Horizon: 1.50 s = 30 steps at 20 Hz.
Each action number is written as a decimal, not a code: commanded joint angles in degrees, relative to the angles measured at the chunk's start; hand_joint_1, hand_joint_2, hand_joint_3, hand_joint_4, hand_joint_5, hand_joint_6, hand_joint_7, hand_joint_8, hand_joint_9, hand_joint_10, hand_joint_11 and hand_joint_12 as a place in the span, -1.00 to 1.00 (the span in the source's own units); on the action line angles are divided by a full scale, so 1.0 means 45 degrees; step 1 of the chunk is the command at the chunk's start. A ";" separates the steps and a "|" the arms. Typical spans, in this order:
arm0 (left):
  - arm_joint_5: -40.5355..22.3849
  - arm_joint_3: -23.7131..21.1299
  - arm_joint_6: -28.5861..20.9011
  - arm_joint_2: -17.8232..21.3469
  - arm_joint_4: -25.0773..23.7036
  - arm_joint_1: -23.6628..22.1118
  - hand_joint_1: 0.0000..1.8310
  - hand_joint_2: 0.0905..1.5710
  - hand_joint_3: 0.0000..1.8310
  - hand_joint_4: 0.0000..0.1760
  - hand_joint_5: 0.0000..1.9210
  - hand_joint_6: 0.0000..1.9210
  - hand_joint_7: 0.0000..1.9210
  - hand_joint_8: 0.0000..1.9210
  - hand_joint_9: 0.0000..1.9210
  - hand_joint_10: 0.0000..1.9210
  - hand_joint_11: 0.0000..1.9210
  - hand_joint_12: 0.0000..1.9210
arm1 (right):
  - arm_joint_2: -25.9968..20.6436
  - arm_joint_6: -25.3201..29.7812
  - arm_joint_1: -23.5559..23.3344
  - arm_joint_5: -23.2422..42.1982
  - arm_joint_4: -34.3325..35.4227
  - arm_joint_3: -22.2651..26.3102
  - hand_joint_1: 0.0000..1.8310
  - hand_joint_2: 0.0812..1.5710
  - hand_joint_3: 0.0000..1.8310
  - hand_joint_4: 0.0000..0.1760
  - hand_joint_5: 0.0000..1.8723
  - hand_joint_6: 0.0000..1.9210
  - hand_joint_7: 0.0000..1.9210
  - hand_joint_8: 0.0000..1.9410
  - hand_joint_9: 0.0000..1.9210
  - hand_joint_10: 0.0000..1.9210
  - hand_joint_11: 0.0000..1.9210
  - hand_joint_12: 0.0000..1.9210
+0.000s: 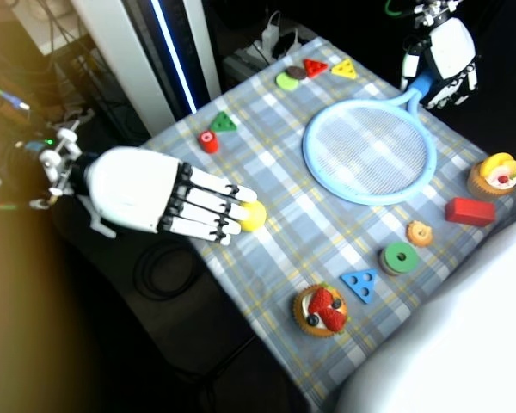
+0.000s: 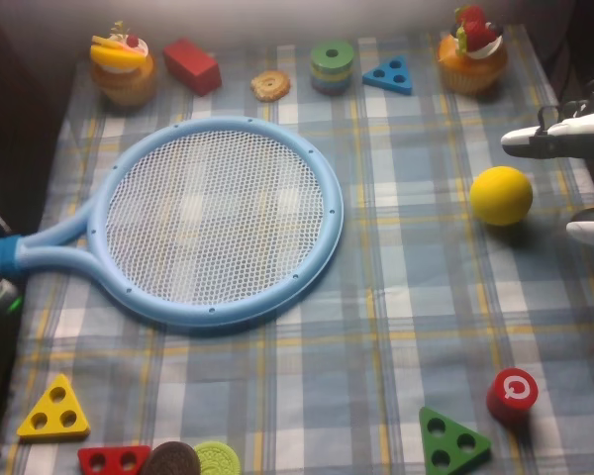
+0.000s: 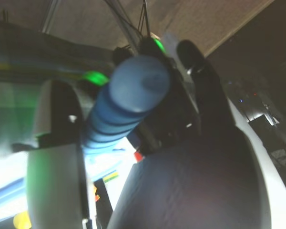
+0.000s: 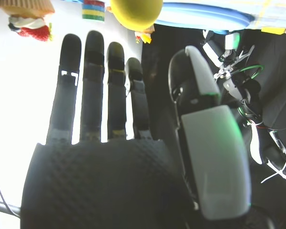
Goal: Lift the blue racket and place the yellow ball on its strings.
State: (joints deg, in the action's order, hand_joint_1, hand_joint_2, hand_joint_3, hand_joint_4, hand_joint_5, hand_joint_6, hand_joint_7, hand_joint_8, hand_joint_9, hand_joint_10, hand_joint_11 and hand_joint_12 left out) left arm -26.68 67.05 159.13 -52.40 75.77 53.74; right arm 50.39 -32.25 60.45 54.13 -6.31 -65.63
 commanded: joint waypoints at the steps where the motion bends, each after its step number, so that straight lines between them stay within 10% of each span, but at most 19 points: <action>1: -0.0979 -0.0057 0.0023 0.0024 -0.0351 -0.0083 0.07 0.57 -0.97 0.90 -0.03 1.00 -0.14 0.99 -0.20 0.99 -0.19 0.99 | 0.0028 0.0082 -0.0052 0.1427 0.0372 -0.0042 -0.14 0.60 -1.00 -0.86 -0.56 -1.00 -0.40 -0.99 -0.34 -0.99 -0.68 -0.10; 3: -0.1090 -0.0281 -0.0172 0.0163 -0.0617 -0.0086 0.30 0.65 -0.99 1.00 -0.04 1.00 -0.02 1.00 -0.11 1.00 -0.11 1.00 | 0.0028 0.0091 -0.0016 0.1430 0.0392 -0.0038 -0.13 0.60 -1.00 -0.84 -0.56 -1.00 -0.39 -1.00 -0.33 -0.99 -0.67 -0.09; 4: -0.1231 -0.0492 -0.0727 0.0331 -0.1002 -0.0010 0.34 0.62 -1.00 1.00 -0.11 1.00 -0.06 1.00 -0.28 1.00 -0.50 1.00 | 0.0028 0.0100 0.0005 0.1435 0.0409 -0.0036 -0.13 0.60 -1.00 -0.79 -0.57 -1.00 -0.39 -1.00 -0.33 -1.00 -0.69 -0.09; 8: -0.2032 -0.1545 -0.3326 0.1220 -0.2789 0.0549 0.62 0.56 -1.00 1.00 -0.17 1.00 0.21 1.00 0.46 1.00 0.37 1.00 | 0.0028 0.0118 0.0058 0.1438 0.0474 -0.0030 -0.15 0.61 -1.00 -0.77 -0.57 -1.00 -0.39 -1.00 -0.34 -1.00 -0.71 -0.01; 11: -0.3155 -0.2542 -0.5552 0.2061 -0.4329 0.1062 0.69 0.58 -1.00 1.00 -0.03 1.00 0.37 1.00 0.70 1.00 0.34 0.95 | 0.0028 0.0118 0.0102 0.1445 0.0546 -0.0030 -0.16 0.62 -1.00 -0.80 -0.57 -1.00 -0.39 -1.00 -0.33 -0.99 -0.70 -0.01; 15: -0.4497 -0.3553 -0.8135 0.2907 -0.6008 0.1635 0.89 0.50 -1.00 1.00 -0.06 1.00 0.19 1.00 0.60 1.00 0.70 1.00 | 0.0029 0.0118 0.0129 0.1507 0.0669 -0.0033 -0.14 0.62 -1.00 -0.91 -0.56 -1.00 -0.39 -1.00 -0.34 -1.00 -0.72 -0.02; 20: -0.6350 -0.4726 -0.9732 0.3579 -0.7584 0.2042 1.00 0.48 -1.00 1.00 -0.11 1.00 0.20 1.00 0.57 1.00 0.65 1.00 | 0.0017 0.0118 0.0115 0.1870 0.0679 -0.0032 -0.17 0.63 -1.00 -1.00 -0.54 -1.00 -0.40 -1.00 -0.36 -1.00 -0.72 -0.12; 21: -0.6585 -0.4888 -1.0002 0.3643 -0.7912 0.2071 1.00 0.50 -1.00 1.00 0.01 1.00 0.33 1.00 0.65 1.00 0.25 0.33 | 0.0008 0.0118 0.0081 0.1922 0.0679 -0.0032 -0.16 0.63 -1.00 -1.00 -0.53 -1.00 -0.40 -1.00 -0.37 -1.00 -0.71 -0.18; 22: -0.6788 -0.5016 -1.0289 0.3687 -0.8191 0.2091 0.98 0.49 -1.00 1.00 0.03 1.00 0.34 1.00 0.64 1.00 0.15 0.62 | 0.0003 0.0118 0.0036 0.1957 0.0678 -0.0036 -0.15 0.62 -1.00 -1.00 -0.52 -1.00 -0.40 -1.00 -0.37 -1.00 -0.68 -0.25; 30: -0.7697 -0.5565 -1.1680 0.3825 -0.9373 0.2175 0.83 0.56 -0.99 1.00 0.15 1.00 0.47 1.00 0.69 1.00 0.54 1.00 | 0.0239 0.0118 -0.0702 0.1202 -0.0026 -0.0401 -0.18 0.43 -1.00 -0.78 -0.56 -1.00 -0.40 -1.00 -0.34 -1.00 -0.76 -0.05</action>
State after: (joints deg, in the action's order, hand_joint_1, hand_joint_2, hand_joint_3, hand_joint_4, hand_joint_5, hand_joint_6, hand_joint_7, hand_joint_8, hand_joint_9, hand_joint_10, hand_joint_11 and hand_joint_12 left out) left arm -54.02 41.95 107.22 -35.55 34.09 63.75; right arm 51.53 -31.92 57.43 53.63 -7.88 -67.48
